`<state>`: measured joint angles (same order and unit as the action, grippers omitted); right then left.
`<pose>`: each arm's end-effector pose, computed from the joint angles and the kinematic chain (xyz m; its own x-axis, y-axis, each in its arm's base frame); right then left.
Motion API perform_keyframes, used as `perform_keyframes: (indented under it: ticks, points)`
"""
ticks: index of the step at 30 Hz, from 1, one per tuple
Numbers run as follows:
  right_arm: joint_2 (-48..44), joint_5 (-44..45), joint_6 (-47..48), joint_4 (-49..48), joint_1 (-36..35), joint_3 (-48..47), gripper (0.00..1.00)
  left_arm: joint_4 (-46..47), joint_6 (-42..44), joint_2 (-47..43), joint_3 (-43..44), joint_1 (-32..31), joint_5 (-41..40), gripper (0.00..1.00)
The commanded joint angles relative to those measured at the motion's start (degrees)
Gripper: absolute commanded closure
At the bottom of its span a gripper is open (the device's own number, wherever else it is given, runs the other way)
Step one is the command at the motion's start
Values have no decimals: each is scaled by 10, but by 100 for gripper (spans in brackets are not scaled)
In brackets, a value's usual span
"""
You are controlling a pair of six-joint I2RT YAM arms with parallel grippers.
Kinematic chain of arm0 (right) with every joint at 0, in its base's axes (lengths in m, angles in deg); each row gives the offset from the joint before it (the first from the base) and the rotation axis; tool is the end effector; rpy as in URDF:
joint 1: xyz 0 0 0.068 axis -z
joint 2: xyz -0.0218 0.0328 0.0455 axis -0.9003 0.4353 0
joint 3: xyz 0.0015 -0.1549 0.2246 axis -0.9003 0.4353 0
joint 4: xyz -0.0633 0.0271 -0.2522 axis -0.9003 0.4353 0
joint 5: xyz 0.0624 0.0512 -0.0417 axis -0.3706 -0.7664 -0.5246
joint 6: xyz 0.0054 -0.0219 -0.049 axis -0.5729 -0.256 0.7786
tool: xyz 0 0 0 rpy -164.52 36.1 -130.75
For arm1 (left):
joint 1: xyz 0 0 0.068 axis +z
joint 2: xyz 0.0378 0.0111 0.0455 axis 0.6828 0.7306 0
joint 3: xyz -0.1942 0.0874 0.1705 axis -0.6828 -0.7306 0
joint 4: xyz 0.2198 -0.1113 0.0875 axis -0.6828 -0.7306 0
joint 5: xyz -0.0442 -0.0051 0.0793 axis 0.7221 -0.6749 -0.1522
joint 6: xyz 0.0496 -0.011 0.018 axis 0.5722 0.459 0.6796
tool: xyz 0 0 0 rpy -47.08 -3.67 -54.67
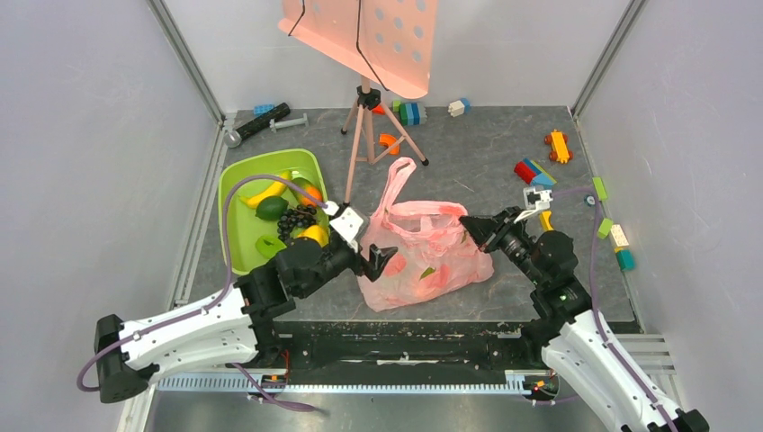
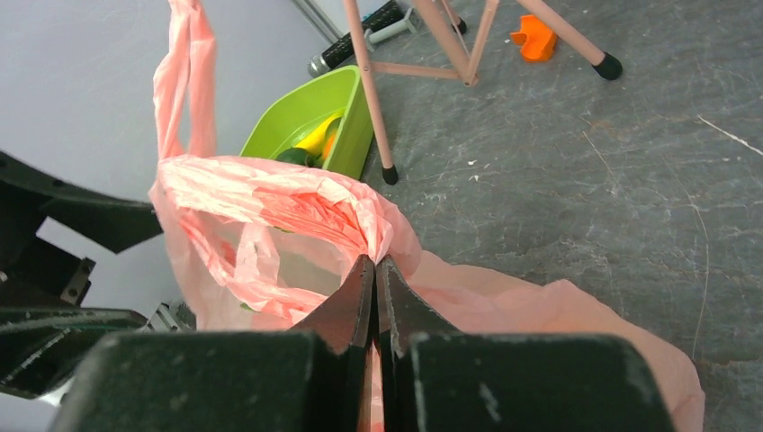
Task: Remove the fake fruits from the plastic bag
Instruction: Untie the plastic bag at the center of the board.
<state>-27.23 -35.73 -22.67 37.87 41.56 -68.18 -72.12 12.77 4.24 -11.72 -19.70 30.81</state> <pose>0.1393 0.0661 0.2688 -0.3425 0.4780 -0.8089 -0.4517 0.6712 0.5878 0.0959 -0.1650 0.3047 -0.1080 0.0556 -0.9926 0.7264 0.6861 -0.0407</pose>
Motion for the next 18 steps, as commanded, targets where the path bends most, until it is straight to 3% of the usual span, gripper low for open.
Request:
perform_keyframes:
  ticks: [1,15,18]
  points:
    - [-17,-38,35,-41,1,6,100,7,26,43,76,0,11,9]
    - [-47,-54,53,-40,2,23,100,-52,67,200,292,5,-116,6]
    - [-49,-54,56,-35,2,21,100,-74,85,222,313,5,-105,5]
